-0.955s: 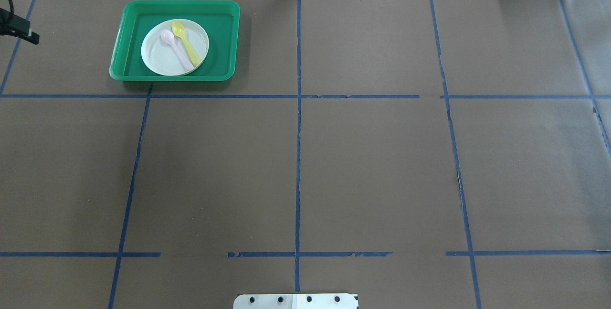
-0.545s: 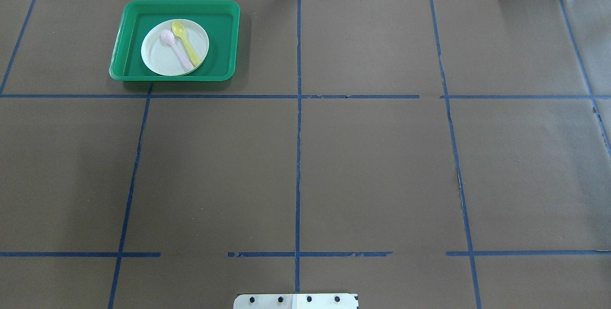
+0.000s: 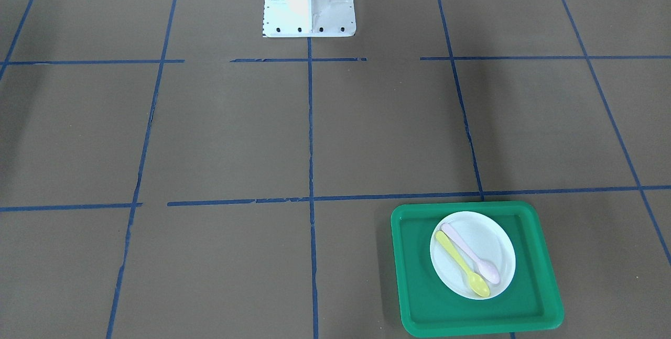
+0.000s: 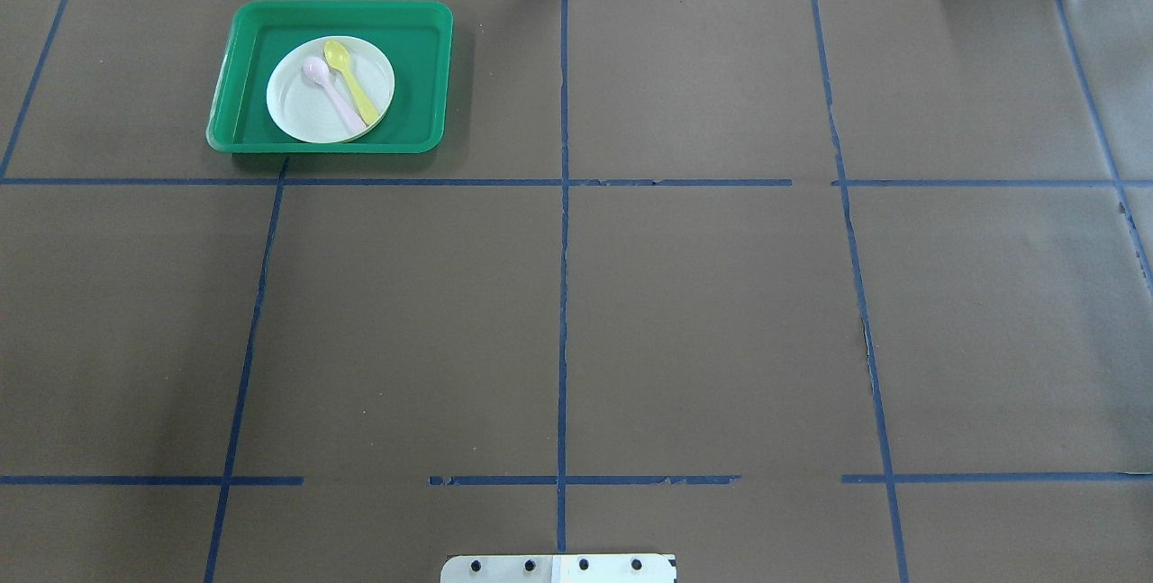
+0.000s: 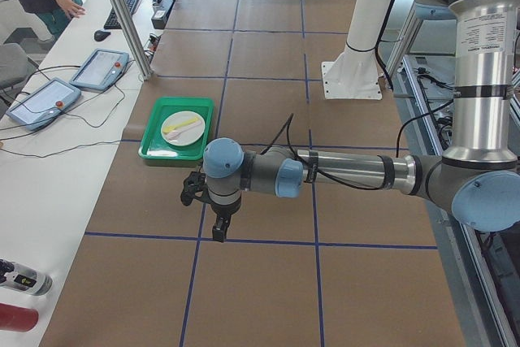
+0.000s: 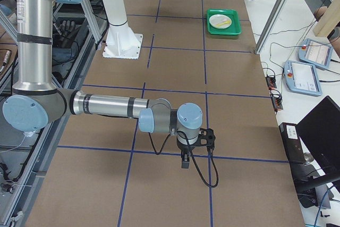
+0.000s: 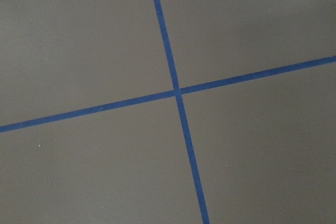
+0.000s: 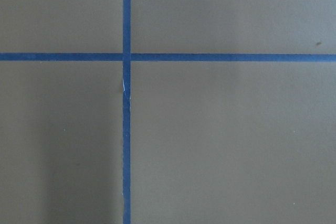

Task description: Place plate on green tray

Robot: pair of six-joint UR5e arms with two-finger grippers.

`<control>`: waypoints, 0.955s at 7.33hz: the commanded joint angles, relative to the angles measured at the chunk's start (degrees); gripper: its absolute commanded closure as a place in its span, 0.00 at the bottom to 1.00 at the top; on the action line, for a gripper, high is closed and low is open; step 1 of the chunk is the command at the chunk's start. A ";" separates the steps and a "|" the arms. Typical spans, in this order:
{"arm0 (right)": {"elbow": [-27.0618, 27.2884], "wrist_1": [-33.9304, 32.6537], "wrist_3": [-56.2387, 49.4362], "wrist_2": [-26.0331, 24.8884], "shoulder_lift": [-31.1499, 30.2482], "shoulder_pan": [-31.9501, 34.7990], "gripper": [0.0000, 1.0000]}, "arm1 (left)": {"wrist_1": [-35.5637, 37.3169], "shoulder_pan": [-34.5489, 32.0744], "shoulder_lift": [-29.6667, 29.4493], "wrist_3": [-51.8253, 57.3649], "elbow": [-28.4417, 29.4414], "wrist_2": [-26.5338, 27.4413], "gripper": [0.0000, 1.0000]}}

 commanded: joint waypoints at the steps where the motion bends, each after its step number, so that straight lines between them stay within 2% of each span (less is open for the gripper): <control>1: 0.05 -0.05 0.00 0.00 0.00 0.00 0.00 | -0.46 -0.35 0.60 -0.23 3.31 -1.24 0.00; 3: 0.05 0.04 0.00 0.00 0.00 0.00 0.00 | -0.46 -0.61 0.69 -0.23 3.94 -3.95 0.00; 7: 0.05 -0.05 0.00 0.00 0.00 0.00 0.00 | -0.63 -0.61 0.25 -6.56 3.06 -3.80 0.00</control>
